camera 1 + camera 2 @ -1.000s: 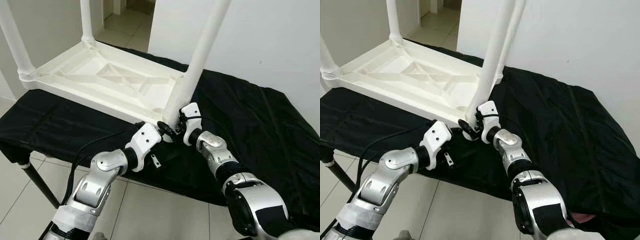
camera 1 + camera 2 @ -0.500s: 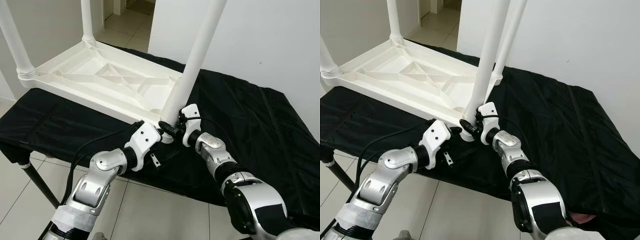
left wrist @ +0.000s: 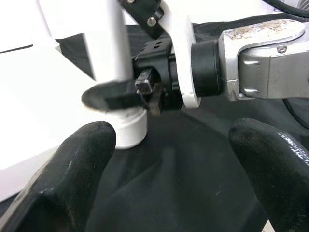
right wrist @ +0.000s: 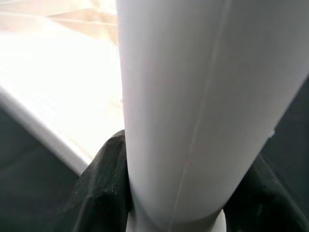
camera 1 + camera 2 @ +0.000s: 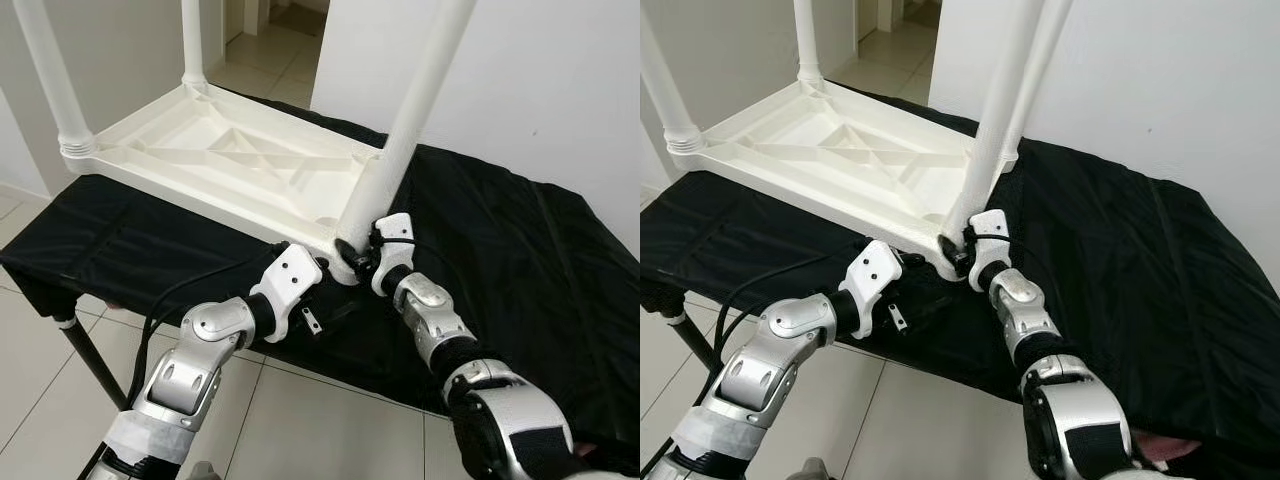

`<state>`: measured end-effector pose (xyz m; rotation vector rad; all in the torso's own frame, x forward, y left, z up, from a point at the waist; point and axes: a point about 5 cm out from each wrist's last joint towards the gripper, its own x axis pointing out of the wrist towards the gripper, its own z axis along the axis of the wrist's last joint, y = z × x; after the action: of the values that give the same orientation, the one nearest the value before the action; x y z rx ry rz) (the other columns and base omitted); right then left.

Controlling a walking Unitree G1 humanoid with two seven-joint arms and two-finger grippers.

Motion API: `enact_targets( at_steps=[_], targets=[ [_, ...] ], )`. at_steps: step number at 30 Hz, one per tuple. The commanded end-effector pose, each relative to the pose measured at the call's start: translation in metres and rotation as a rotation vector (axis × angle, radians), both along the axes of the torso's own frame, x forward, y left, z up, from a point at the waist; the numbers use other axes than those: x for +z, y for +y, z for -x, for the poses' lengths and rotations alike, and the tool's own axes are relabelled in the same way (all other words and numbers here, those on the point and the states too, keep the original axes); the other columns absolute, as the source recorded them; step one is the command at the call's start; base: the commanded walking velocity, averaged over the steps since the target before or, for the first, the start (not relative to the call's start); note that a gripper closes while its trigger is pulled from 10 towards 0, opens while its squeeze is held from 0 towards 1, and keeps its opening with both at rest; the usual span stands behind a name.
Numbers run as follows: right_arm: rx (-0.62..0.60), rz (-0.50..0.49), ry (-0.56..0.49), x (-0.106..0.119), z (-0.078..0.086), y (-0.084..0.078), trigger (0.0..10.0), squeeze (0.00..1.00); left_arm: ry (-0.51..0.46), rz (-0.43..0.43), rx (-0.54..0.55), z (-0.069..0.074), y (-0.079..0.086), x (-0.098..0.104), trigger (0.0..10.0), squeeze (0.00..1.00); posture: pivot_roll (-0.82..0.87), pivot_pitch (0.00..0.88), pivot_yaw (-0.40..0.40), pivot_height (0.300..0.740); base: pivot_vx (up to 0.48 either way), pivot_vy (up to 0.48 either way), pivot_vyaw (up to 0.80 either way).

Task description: Building children table

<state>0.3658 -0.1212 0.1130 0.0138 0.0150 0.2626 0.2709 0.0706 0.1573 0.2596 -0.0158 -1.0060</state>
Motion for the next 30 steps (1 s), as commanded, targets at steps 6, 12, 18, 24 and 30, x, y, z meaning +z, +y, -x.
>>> enact_targets(
  at_steps=[6, 12, 18, 24, 30],
  targets=[
    [-0.317, 0.057, 0.041, -0.018, 0.018, -0.006, 0.0, 0.00, -0.017, 0.013, 0.028, -0.003, -0.009, 0.002, 10.0, 0.00, 0.05, 0.000, -0.141, 0.740, 0.000, 0.000, 0.00],
    [-0.256, 0.037, 0.020, -0.014, 0.029, 0.022, 0.0, 0.00, -0.024, 0.016, 0.030, -0.006, -0.010, 0.003, 10.0, 0.00, 0.05, 0.000, -0.143, 0.740, 0.000, 0.000, 0.00],
    [-0.269, 0.026, 0.029, -0.013, 0.026, 0.016, 10.0, 0.00, -0.034, 0.017, 0.046, -0.007, -0.010, 0.004, 10.0, 0.00, 0.06, 0.000, -0.148, 0.740, 0.000, 0.000, 0.00],
    [-0.292, 0.013, -0.015, -0.006, 0.031, 0.009, 10.0, 1.00, -0.052, 0.002, 0.099, -0.010, -0.007, 0.003, 10.0, 0.00, 0.06, 0.000, -0.146, 0.740, 0.000, 0.000, 0.00],
    [-0.315, 0.027, -0.055, -0.001, 0.037, 0.002, 10.0, 1.00, -0.070, 0.003, 0.145, -0.015, -0.008, 0.005, 10.0, 0.00, 0.06, 0.000, -0.143, 0.740, 0.000, 0.000, 0.00]
  ],
)
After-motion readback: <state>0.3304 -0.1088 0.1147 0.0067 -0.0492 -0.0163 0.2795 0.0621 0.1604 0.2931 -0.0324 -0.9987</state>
